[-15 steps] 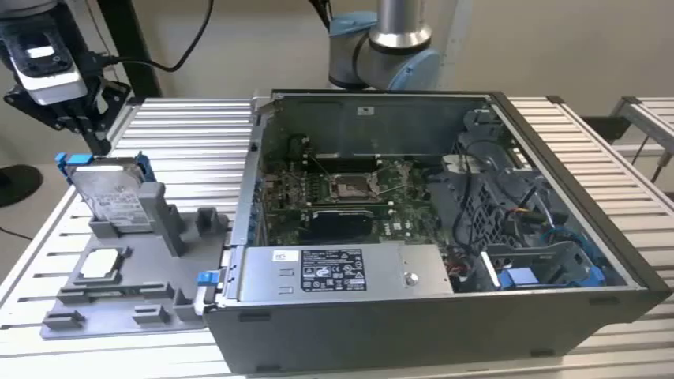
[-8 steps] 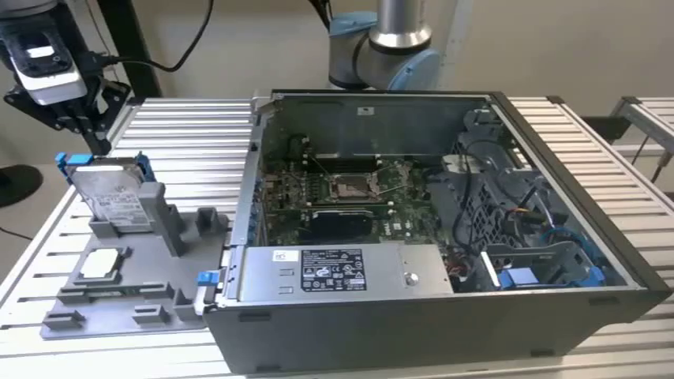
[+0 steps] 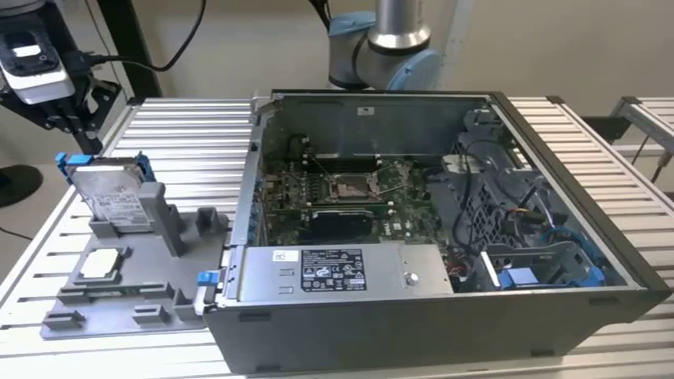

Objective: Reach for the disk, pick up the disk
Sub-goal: 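Reach for the disk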

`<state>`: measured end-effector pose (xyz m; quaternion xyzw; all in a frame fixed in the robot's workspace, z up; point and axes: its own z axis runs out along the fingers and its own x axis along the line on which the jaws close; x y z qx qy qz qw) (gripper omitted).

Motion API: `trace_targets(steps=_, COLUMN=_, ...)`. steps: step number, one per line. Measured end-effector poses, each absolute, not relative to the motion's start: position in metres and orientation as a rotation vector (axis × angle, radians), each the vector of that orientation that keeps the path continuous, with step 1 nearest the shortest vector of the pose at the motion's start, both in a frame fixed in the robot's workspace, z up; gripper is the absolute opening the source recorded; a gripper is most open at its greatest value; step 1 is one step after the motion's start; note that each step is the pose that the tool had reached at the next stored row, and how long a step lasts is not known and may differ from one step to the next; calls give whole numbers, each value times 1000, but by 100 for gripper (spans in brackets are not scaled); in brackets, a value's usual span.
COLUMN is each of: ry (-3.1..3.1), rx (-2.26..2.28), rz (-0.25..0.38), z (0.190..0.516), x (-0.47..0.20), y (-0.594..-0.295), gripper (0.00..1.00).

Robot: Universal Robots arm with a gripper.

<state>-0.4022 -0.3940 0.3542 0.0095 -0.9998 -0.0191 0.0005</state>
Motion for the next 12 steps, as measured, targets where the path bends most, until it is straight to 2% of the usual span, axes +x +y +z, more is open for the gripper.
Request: trace_targets(steps=12, ry=-3140, rx=30, rz=-60, z=354, x=-425, y=-388, gripper=0)
